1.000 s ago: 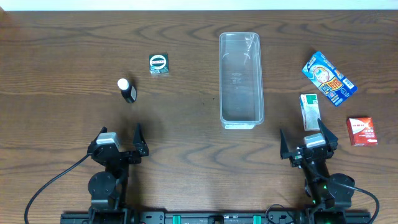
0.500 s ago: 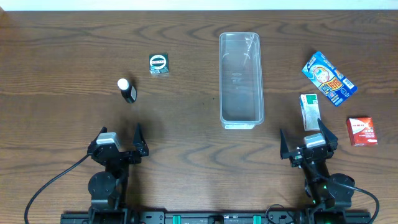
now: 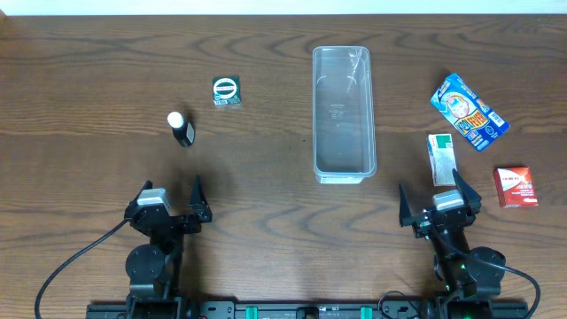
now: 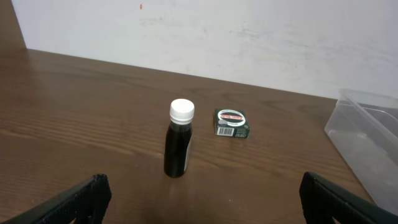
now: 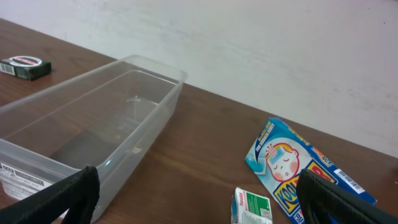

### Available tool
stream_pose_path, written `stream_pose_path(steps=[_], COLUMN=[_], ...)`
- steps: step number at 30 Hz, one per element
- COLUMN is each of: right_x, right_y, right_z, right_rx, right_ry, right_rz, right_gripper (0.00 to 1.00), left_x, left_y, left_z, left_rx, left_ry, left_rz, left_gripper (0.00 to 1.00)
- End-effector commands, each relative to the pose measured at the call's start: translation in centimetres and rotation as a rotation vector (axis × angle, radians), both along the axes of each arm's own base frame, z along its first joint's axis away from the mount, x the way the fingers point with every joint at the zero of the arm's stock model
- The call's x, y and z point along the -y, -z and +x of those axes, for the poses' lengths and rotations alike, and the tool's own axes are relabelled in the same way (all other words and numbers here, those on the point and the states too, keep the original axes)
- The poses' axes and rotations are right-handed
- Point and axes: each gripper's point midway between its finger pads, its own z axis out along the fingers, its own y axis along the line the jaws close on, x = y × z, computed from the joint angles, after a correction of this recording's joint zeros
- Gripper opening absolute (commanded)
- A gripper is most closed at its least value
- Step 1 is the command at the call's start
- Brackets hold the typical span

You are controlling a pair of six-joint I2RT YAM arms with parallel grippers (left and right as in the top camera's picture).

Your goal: Pack container

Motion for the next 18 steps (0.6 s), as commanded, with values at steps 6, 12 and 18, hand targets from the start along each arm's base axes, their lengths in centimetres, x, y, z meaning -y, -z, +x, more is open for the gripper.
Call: stream_pose_path(steps=[6,12,18], right_x=[-3.5,-5.3,-7.6], right_y=[-0.3,-0.5,-2.8], right_z=[-1.1,-2.0,-3.6], right_rx=[-0.084,-0.183,-0.149], right_ry=[-0.192,-0.294,-0.474], right_rz=[0.334,0.560,0.571], right_gripper=[0.99,0.99,0.99], left_x=[-0.4,-0.4,-0.4], left_y=[1.7,1.7,1.7], left_z=[-0.1,-0.1,-0.1], left_rx=[-0.049,-0.050,-0.050], left_ry=[-0.022,-0.022,-0.022], left_rz=[0.011,0.011,0.011], left_gripper=[0.98,0.98,0.98])
